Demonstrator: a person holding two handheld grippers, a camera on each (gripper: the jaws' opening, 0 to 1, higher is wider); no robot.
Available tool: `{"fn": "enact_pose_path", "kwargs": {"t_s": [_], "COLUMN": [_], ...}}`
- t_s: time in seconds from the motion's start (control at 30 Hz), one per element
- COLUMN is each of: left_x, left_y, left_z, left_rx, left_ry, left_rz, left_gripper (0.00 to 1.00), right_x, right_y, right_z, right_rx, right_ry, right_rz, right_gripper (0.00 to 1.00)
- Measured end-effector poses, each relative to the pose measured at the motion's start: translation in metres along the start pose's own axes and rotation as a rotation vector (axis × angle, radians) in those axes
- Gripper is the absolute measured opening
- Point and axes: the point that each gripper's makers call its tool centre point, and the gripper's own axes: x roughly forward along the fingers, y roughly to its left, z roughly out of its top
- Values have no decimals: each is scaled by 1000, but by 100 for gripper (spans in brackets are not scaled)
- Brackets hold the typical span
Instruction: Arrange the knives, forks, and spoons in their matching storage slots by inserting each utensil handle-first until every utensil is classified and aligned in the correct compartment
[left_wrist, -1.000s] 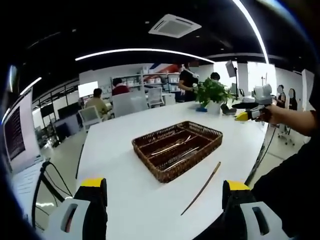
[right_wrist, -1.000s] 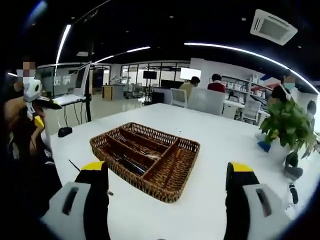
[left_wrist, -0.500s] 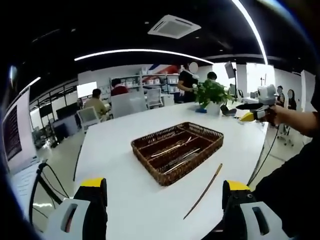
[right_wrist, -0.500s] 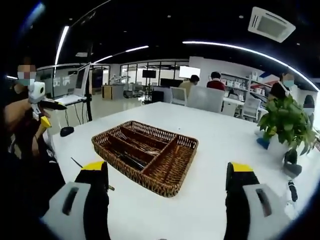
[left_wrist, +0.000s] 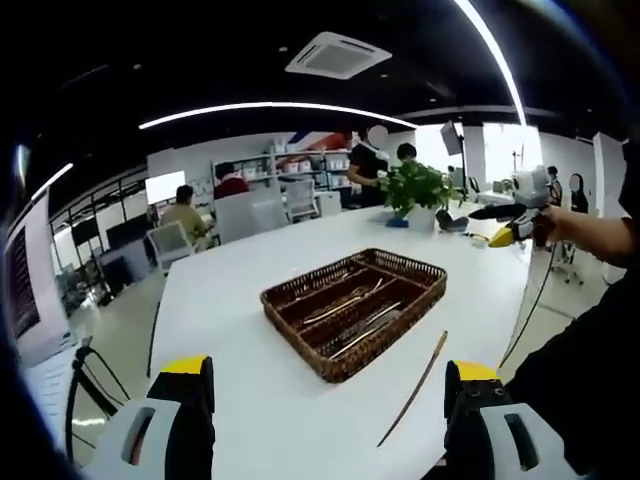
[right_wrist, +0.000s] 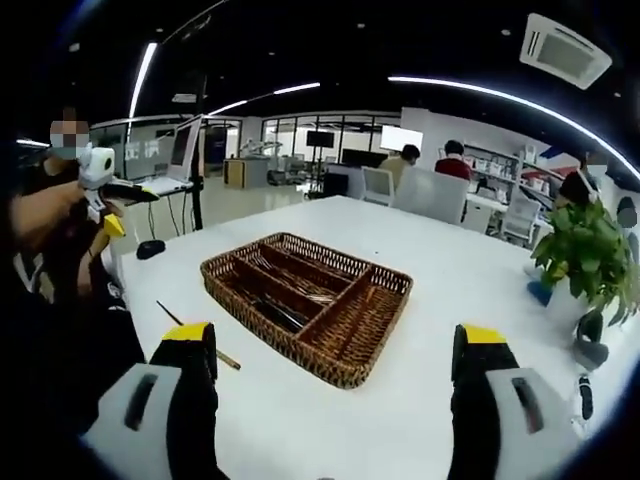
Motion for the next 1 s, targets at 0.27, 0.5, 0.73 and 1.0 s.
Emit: {"fn": "enact_pose_path", "kwargs": {"t_s": [0.27,0.5,0.73,1.0], "left_x": [1,5,15,38], "left_y": [-1,0,-7,-11], "left_z": [-1,-6,-26,-56], "left_rx": [5,9,34,67], "left_ry": [11,25,73,146], "left_rz": [-5,-1,-27,-95], "left_gripper": [100,100,100,100], "right_x": [-8,-8,-8,-9], "right_y": [-9,-9,-9,-7], "right_z": [-2,-9,-18,-27], "right_rx": [-39,-43,-47,-34], "right_ry": [11,24,34,49], "right_rz": [-11,-7,-12,-7], "right_gripper": [100,100,99,99]}}
